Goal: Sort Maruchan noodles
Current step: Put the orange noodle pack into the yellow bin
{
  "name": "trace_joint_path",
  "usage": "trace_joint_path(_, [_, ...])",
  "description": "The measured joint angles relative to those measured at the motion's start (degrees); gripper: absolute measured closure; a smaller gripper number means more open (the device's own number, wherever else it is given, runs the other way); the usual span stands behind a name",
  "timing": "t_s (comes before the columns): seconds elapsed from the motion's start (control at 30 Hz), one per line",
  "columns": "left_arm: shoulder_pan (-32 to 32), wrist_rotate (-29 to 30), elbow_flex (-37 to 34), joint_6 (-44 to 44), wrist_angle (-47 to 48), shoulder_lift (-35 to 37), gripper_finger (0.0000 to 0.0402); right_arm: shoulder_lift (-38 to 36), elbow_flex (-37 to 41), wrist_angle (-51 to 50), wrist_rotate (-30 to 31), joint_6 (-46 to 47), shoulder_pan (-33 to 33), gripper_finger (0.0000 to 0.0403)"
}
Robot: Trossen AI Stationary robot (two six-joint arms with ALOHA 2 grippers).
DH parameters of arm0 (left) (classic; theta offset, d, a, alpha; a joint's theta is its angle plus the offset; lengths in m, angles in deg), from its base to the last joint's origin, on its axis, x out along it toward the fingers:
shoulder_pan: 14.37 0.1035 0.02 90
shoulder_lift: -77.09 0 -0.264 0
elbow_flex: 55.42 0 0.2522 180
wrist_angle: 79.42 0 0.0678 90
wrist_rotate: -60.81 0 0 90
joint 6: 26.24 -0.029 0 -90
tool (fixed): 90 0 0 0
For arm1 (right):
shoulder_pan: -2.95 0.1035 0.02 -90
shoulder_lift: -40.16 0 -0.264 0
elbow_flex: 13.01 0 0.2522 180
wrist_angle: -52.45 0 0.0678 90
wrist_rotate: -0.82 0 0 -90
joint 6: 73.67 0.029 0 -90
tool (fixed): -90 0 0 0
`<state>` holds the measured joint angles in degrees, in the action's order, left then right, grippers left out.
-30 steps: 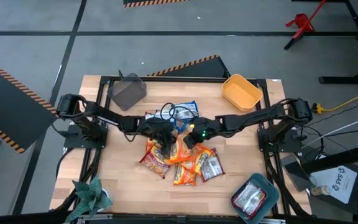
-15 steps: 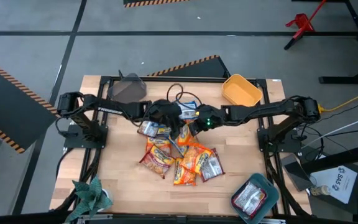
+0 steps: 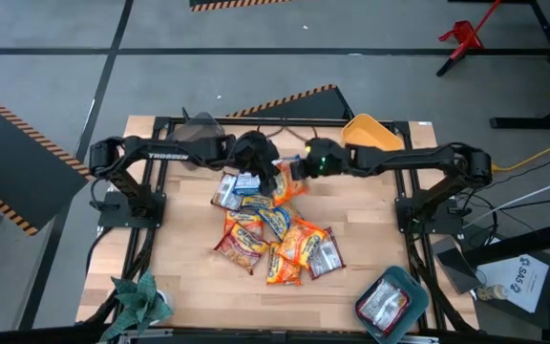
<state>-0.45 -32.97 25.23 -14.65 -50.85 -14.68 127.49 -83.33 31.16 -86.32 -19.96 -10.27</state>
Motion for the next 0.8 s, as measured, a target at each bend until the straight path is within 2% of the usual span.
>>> trace_joint_path(0.4, [6.06, -0.30, 5.90, -0.33, -0.27, 0.00, 0.0399, -6.50, -0.02, -10.92, 1.66, -3.90, -13.47, 0.0403])
trace_joint_path(0.8, [6.67, -1.03, 6.56, -1.22, -0.20, -0.02, 0.0399, -16.57, -0.02, -21.65, 6.67, -7.11, -26.29, 0.0403])
